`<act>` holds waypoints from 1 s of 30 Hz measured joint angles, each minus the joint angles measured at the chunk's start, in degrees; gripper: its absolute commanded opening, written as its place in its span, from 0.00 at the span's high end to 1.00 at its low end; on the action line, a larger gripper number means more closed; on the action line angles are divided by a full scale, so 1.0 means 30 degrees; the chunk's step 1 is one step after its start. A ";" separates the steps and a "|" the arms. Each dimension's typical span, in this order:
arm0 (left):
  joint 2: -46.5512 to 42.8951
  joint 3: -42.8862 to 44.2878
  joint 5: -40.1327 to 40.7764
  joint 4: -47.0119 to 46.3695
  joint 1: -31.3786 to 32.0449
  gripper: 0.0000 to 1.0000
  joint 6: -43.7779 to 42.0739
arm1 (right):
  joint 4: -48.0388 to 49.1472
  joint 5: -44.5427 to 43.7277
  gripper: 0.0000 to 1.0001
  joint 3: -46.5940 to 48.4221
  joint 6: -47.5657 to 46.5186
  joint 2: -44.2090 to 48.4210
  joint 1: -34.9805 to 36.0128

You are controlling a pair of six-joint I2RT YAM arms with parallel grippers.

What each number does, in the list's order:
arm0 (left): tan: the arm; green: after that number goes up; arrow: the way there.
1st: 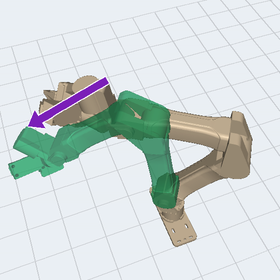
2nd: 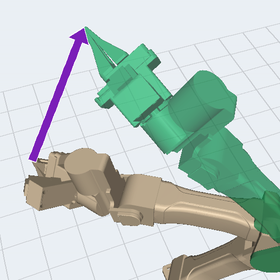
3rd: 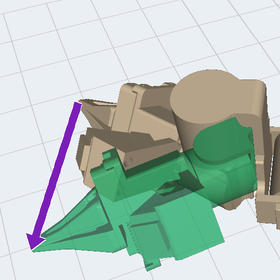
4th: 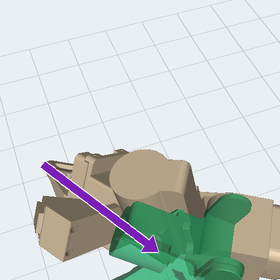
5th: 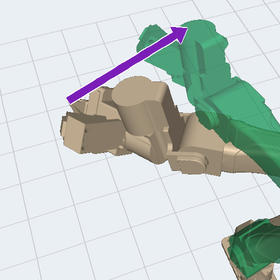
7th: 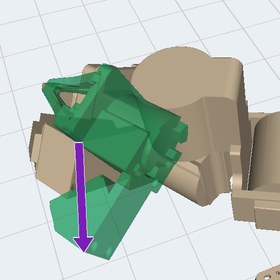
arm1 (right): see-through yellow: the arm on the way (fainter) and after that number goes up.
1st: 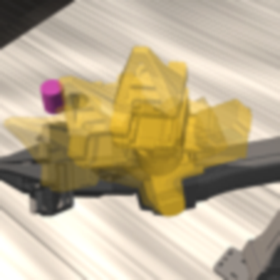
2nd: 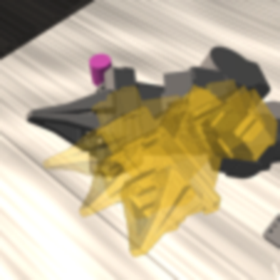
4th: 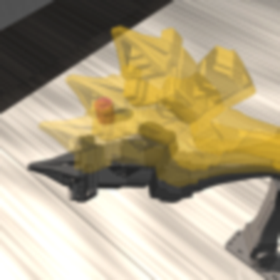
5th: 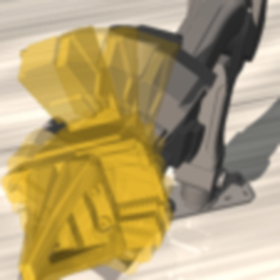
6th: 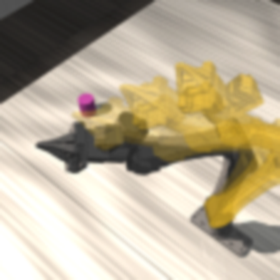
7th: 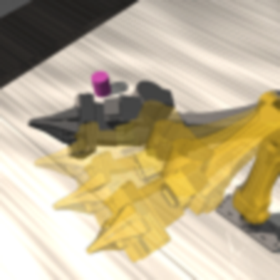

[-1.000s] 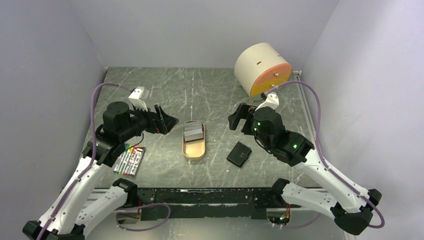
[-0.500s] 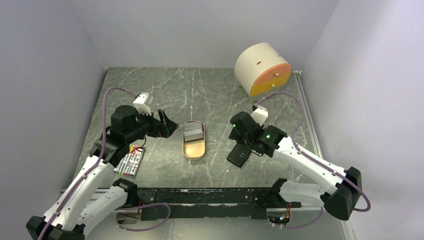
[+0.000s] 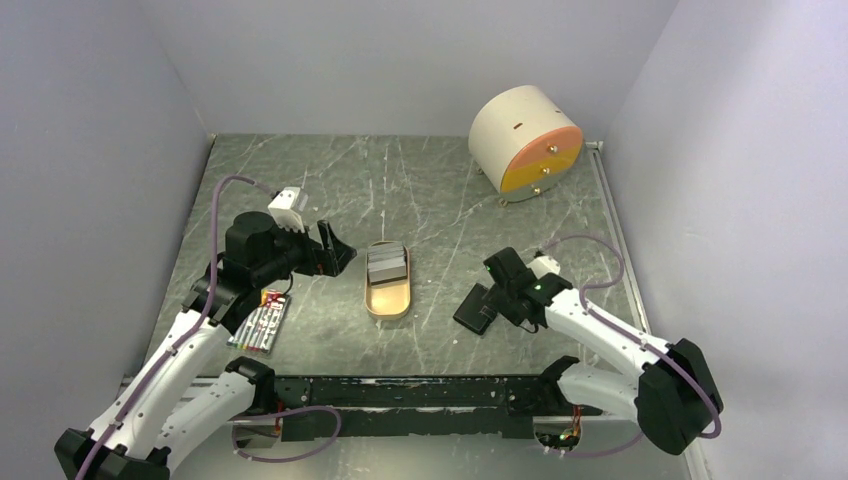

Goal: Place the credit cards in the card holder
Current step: Pick up the card holder from the center of the board.

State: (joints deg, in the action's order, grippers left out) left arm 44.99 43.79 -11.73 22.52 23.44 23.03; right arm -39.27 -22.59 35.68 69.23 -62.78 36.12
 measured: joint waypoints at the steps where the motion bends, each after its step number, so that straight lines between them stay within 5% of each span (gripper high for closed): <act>1: 0.0007 0.0000 0.0015 0.0000 0.0000 0.01 -0.0036 | 0.0321 0.0430 0.51 -0.0605 0.0219 0.0189 -0.0328; 15: 0.0109 0.0000 0.0058 0.0000 0.0000 0.00 -0.0240 | 0.4801 0.2681 0.49 -0.5370 0.0954 0.4481 -0.0772; 24: 0.0117 0.0000 0.0058 -0.0007 0.0000 0.00 -0.0248 | 0.5756 0.2608 0.47 -0.5377 0.0707 0.3752 -0.0772; 30: 0.0189 0.0000 0.0066 0.0000 0.0000 0.01 -0.0248 | 0.6390 0.2681 0.70 -0.5472 0.0481 0.3410 -0.0772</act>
State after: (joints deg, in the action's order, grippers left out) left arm 45.56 43.79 -11.53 22.52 23.44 22.28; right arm -20.10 -14.55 19.27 70.67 -52.56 33.80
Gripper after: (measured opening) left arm 0.997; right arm 0.442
